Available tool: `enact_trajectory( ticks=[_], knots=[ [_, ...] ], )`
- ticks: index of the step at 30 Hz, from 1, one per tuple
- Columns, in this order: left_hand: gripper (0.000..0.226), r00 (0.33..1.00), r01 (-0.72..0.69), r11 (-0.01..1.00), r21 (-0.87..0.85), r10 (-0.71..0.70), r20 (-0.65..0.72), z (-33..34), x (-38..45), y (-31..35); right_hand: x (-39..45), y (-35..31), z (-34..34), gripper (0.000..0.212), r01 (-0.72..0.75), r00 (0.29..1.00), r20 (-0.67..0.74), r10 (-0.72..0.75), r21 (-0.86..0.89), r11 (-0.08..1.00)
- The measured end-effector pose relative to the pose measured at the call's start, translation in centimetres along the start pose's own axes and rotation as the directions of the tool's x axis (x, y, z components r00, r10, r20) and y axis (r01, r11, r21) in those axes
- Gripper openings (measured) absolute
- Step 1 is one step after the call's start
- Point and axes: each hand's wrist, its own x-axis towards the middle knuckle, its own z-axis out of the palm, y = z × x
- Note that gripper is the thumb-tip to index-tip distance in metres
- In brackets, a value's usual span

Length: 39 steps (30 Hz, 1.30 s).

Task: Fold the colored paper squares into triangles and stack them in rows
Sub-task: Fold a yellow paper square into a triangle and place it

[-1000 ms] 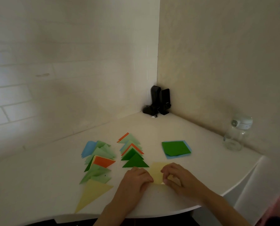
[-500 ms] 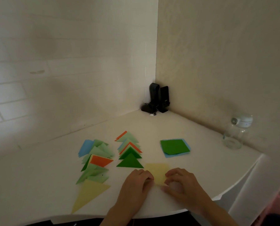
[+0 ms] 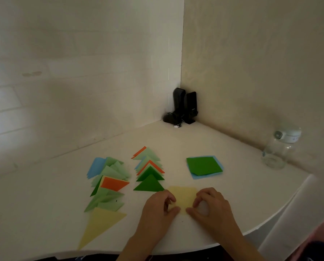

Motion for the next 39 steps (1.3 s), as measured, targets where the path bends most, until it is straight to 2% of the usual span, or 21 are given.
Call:
enact_trajectory(
  ticks=[9, 12, 14, 17, 19, 22, 24, 27, 29, 31, 34, 36, 39],
  knots=[
    [0.029, 0.998, 0.018, 0.997, -0.072, -0.014, 0.053, -1.2, 0.2, -0.6, 0.8, -0.3, -1.3, 0.038, -0.058, 0.981, 0.185, 0.054, 0.015, 0.998],
    [0.044, 0.998, -0.041, 0.997, -0.069, 0.044, 0.037, -1.2, -0.1, -0.9, 0.9, -0.3, -1.5, 0.055, -0.055, 0.972, 0.229, 0.058, -0.019, 0.998],
    [0.04, 0.994, -0.087, 0.996, 0.002, 0.086, 0.067, -1.0, -0.4, -0.8, 1.0, -0.1, -1.8, 0.065, -0.061, 0.954, 0.291, 0.068, -0.035, 0.998],
    [0.037, 0.989, -0.151, 0.956, 0.25, 0.148, 0.028, -0.6, -1.1, -0.4, 0.7, -0.5, -2.4, 0.052, -0.105, 0.952, 0.294, 0.081, 0.066, 0.992],
    [0.026, 0.979, -0.185, 0.921, 0.342, 0.202, -0.013, -0.5, -1.4, 0.4, 0.3, -1.4, -3.3, 0.052, -0.12, 0.955, 0.283, 0.093, 0.081, 0.989],
    [0.027, 0.968, -0.214, 0.866, 0.452, 0.249, -0.02, -0.3, -1.9, 1.7, -0.8, -2.2, -3.9, 0.041, -0.14, 0.956, 0.271, 0.109, 0.099, 0.985],
    [0.027, 0.965, -0.241, 0.828, 0.506, 0.26, 0.035, 0.1, -2.2, 2.3, -1.4, -2.4, -4.2, 0.034, -0.18, 0.951, 0.274, 0.14, 0.128, 0.975],
    [0.035, 0.962, -0.262, 0.78, 0.568, 0.257, 0.092, 0.3, -2.7, 2.9, -2.1, -2.6, -4.6, 0.037, -0.253, 0.935, 0.308, 0.177, 0.229, 0.94],
    [0.036, 0.965, -0.257, 0.795, 0.55, 0.243, 0.1, 0.4, -2.9, 3.4, -2.5, -3.1, -5.0, 0.034, -0.249, 0.932, 0.332, 0.148, 0.286, 0.925],
    [0.026, 0.961, -0.266, 0.795, 0.545, 0.261, 0.088, 0.6, -2.9, 3.4, -2.7, -3.2, -5.2, 0.035, -0.206, 0.95, 0.291, 0.115, 0.305, 0.93],
    [0.013, 0.96, -0.262, 0.806, 0.531, 0.276, 0.053, 0.8, -2.6, 2.4, -2.3, -2.6, -5.4, 0.04, -0.067, 0.985, 0.17, 0.04, 0.156, 0.986],
    [0.015, 0.96, -0.255, 0.822, 0.509, 0.278, 0.033, 0.3, -2.5, 1.7, -1.5, -1.8, -5.0, 0.042, -0.002, 0.983, 0.182, -0.001, 0.016, 1.0],
    [0.018, 0.965, -0.242, 0.843, 0.481, 0.26, 0.03, -1.0, -2.3, 0.6, -0.3, -1.3, -3.7, 0.03, 0.048, 0.969, 0.247, -0.027, -0.077, 0.996]
  ],
)
